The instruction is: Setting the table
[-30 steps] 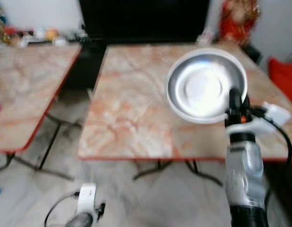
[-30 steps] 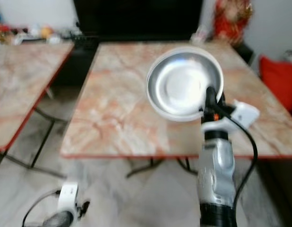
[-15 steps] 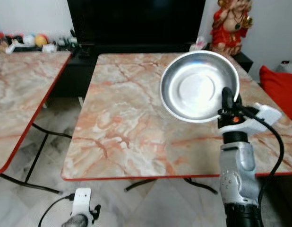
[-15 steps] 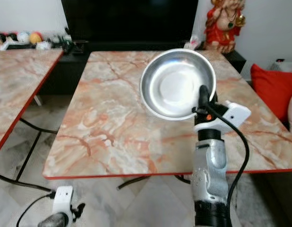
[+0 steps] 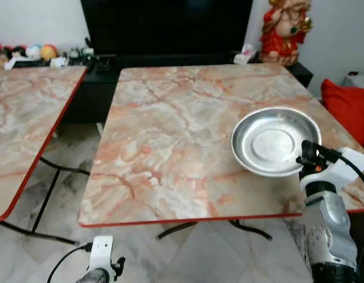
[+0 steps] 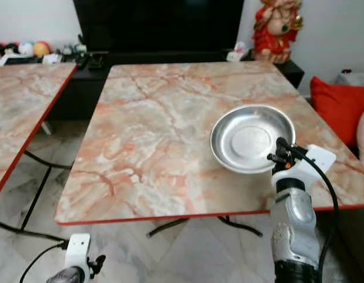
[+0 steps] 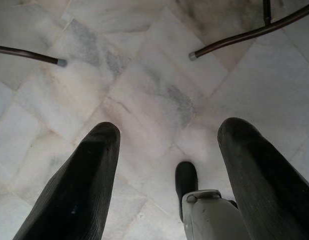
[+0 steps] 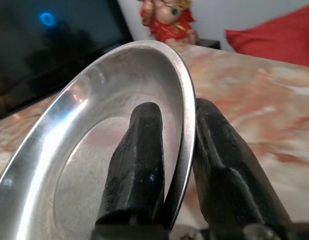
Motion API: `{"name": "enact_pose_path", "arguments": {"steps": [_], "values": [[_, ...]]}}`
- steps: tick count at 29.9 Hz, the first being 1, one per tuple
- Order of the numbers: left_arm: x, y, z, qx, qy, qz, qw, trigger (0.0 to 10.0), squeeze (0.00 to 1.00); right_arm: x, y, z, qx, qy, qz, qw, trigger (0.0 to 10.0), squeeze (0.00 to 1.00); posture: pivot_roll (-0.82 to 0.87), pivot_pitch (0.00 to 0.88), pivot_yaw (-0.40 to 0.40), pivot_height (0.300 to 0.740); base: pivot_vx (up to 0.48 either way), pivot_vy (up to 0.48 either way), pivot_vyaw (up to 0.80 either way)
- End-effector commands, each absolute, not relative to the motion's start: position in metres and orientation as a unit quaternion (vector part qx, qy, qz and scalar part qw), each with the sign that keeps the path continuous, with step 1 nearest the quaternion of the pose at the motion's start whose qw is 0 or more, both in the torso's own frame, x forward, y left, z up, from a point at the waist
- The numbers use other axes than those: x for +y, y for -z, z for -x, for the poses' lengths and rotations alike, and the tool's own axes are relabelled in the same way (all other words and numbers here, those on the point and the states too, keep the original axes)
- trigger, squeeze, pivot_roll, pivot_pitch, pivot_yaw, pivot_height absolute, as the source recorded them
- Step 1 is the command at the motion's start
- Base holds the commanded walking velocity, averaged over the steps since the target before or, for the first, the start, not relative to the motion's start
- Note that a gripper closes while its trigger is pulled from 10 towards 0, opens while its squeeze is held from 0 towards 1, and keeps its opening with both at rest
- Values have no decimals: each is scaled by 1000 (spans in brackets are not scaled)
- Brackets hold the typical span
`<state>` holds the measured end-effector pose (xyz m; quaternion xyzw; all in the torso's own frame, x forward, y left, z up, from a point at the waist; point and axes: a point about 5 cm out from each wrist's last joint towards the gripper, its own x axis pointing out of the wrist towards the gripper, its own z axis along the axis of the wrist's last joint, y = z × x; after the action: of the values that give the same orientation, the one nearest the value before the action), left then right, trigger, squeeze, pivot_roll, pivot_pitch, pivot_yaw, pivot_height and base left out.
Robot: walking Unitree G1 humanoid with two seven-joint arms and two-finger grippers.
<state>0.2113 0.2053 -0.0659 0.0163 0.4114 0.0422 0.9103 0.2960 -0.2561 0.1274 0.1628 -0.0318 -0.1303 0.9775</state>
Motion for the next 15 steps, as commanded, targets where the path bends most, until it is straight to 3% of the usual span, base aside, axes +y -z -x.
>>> {"name": "enact_pose_path", "arguments": {"steps": [1,15], "values": [[207,70,-205,428,-42,-17,903,10000,0,-259,-128,-297,-25,138,-199,970,10000,0,-45,3,13,740,0,0,0],[209,70,-204,430,-43,-19,901,10000,0,-248,-98,-304,41,127,-263,955,10000,0,-37,8,16,740,0,0,0]]}}
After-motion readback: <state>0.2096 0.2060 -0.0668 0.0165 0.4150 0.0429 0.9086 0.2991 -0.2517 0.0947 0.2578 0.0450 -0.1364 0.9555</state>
